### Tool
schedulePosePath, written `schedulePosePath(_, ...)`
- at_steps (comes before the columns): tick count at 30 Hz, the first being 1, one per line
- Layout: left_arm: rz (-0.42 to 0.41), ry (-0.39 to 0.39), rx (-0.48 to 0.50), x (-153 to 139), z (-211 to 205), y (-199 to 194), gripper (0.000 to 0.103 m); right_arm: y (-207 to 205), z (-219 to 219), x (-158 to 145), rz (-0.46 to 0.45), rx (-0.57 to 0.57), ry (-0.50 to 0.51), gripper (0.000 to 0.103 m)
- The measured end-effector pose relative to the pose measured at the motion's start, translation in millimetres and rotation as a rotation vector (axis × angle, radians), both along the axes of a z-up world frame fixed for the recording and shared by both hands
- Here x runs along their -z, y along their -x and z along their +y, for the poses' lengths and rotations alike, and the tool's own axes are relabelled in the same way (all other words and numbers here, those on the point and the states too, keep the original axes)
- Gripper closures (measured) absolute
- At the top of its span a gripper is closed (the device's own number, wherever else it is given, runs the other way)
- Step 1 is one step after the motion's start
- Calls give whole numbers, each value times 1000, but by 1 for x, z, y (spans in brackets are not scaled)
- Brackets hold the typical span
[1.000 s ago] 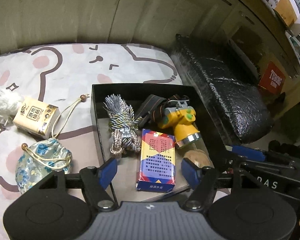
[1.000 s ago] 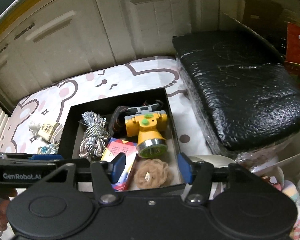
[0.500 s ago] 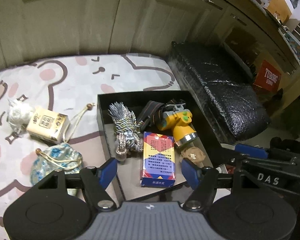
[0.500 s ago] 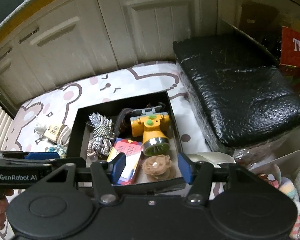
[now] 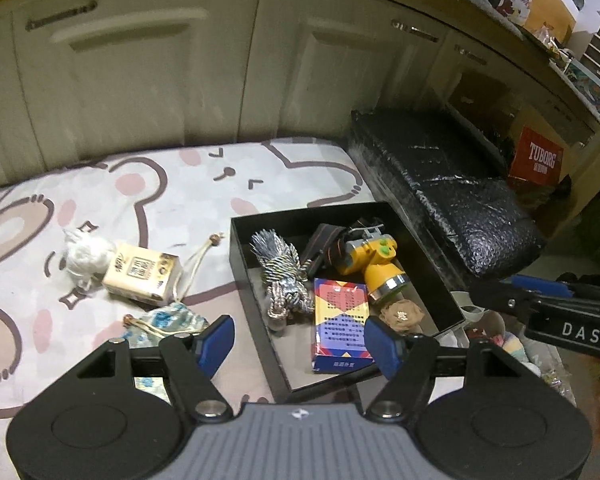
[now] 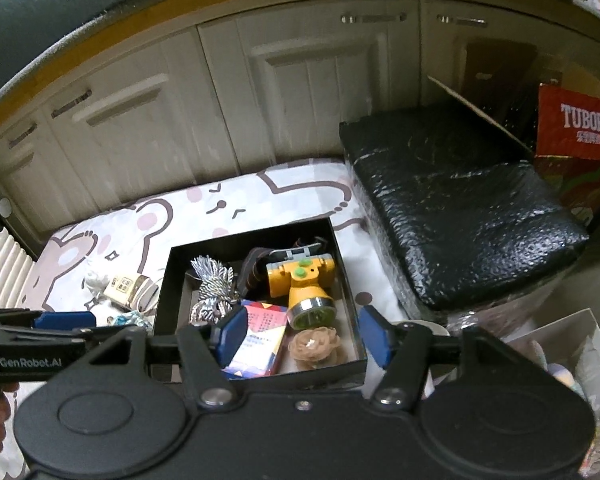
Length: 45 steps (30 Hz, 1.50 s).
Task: Organize objects
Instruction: 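Lift both tools away from the black box and swing toward the bed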
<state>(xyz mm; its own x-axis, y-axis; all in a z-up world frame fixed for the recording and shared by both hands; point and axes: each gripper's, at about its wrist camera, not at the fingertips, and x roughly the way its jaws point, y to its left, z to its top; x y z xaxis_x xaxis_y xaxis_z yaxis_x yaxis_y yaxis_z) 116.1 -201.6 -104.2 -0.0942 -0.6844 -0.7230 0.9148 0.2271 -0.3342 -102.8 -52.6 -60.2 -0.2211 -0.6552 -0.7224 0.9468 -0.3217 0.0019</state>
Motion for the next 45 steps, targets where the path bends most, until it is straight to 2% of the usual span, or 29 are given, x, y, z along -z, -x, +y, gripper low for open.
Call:
schedulePosePath(6, -33, 10, -20, -4, 13, -5, 23, -7, 10, -6, 13, -9, 24, 35)
schedulePosePath(8, -43, 17, -27, -6, 17, -7, 18, -10, 12, -7, 21, -11, 30, 33)
schedulePosePath(10, -56, 24, -33, -7, 21, -8, 8, -14, 15, -7, 35, -15, 34, 31)
schedulePosePath(13, -70, 45, -45, -8, 27, -10, 1, -19, 18, -7, 42, -22, 38, 26)
schedulePosePath(18, -107, 62, -61, -9, 34, -12, 0, -24, 22, -5, 56, -24, 41, 17)
schedulePosePath(20, -119, 63, -61, -8, 36, -13, 0, -28, 24, -4, 69, -30, 49, 9)
schedulePosePath(25, -157, 75, -49, -9, 41, -11, 0, -36, 28, -3, 97, -41, 62, 0)
schedulePosePath(31, -188, 80, -34, -8, 46, -9, 0, -40, 31, -2, 99, -36, 69, 0)
schedulePosePath(45, -188, 96, -67, -6, 61, -27, 0, -46, 32, 1, 117, -21, 75, 0)
